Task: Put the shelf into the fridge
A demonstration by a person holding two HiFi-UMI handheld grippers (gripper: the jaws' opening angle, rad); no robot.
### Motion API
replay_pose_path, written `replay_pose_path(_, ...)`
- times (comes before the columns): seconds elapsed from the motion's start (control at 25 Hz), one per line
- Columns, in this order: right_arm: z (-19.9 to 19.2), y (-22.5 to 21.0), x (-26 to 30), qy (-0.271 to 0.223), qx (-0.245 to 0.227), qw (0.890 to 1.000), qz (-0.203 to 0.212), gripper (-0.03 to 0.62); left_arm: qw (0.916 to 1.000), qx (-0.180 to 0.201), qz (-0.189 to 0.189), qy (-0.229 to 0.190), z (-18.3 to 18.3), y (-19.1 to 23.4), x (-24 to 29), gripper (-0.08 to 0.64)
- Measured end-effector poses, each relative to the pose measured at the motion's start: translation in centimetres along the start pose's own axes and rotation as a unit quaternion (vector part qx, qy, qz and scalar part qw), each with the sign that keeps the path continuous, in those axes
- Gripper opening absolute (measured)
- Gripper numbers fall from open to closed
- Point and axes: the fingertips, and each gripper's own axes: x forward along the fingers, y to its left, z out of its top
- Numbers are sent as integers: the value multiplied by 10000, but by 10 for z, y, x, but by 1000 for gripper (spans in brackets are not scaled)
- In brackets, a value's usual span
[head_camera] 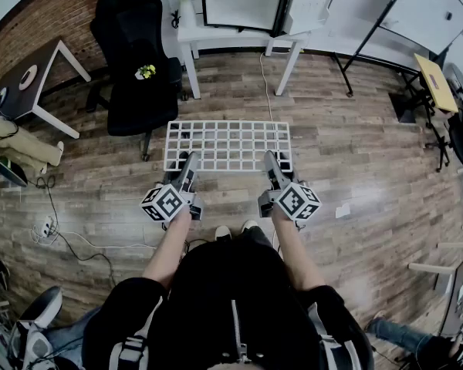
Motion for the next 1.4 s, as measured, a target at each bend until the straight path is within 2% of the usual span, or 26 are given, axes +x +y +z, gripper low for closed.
replay_pose_path(0.8,2,9,-1,-105,137,9998,47,187,9999,91,-135,-4,13,-5,0,169)
replay_pose_path(1.4,9,-2,38,-128,277,9995,25,184,9998,138,-124,36,27,12,38,169)
